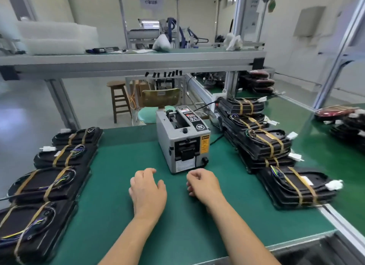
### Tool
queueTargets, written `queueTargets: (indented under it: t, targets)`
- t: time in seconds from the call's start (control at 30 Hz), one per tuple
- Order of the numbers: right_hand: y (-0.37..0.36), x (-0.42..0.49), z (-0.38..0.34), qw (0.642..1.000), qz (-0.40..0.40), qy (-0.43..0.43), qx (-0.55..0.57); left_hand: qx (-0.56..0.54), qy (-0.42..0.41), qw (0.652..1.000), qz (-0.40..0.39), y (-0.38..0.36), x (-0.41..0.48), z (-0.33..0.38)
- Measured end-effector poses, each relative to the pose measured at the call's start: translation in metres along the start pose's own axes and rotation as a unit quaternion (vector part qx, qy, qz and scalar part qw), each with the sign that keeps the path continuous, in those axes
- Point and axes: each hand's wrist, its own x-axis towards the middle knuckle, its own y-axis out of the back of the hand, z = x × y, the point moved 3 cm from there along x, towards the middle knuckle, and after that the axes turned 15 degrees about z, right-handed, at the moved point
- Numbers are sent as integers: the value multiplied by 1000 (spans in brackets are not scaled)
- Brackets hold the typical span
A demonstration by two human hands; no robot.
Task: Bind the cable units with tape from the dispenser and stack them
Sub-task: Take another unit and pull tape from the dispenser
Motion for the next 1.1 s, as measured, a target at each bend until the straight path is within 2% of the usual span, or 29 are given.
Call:
queueTargets:
  t: [0.23, 0.33, 0.57, 0.73, 0.87, 0.97, 1.1]
  targets:
    - [51, 30, 21, 997, 74, 2, 2, -45, -51, 993, -96, -51, -24, 38]
    - [64, 38, 33, 993, 95, 33, -55, -65, -49, 985, -149, -69, -30, 51]
    - [67, 48, 45, 988, 127, 74, -46, -143, -37, 969, -198, -98, -26, 113]
    - [72, 54, 48, 979, 185, 84, 1, -234, 74, 935, -255, -122, -11, 173]
    - [75, 56, 47, 977, 198, 73, 19, -221, 142, 917, -302, -144, 0, 215]
    - [74, 55, 49, 979, 194, 59, 20, -243, 270, 859, -362, -156, -2, 231]
    - [74, 56, 49, 980, 176, 79, -45, -271, 324, 816, -395, -173, -7, 237]
